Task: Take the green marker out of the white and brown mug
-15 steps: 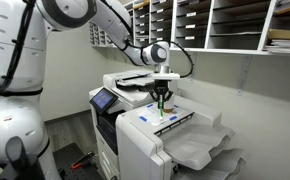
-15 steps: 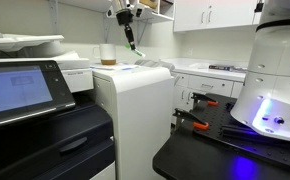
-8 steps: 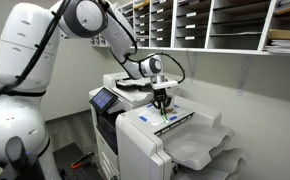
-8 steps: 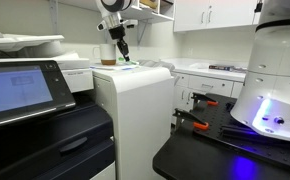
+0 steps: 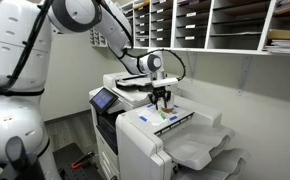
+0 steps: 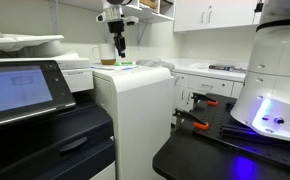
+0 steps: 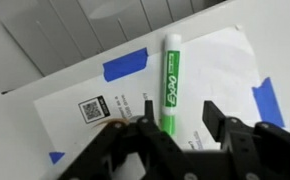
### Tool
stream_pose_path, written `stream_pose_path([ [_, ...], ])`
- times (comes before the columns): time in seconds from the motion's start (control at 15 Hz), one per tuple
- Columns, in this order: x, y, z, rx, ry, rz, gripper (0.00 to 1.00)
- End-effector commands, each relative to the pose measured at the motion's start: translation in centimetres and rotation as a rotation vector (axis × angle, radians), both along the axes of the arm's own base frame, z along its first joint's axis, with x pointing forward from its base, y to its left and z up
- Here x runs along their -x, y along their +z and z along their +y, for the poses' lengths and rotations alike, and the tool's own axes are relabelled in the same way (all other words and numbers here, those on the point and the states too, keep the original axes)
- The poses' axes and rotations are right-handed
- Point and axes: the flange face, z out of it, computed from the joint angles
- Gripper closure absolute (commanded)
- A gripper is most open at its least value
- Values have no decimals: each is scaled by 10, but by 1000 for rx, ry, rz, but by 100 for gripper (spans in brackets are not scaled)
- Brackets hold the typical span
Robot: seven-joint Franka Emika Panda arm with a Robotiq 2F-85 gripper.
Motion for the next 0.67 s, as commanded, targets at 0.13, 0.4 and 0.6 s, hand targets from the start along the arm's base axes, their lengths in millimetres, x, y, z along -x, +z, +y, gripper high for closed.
stream_pose_path([
  [0.13,41,60,-19,-129,83,-49,0],
  [0.4,65,101,-31,-160,9,-101,0],
  [0.6,80,119,-38,-174,-43,-127,0],
])
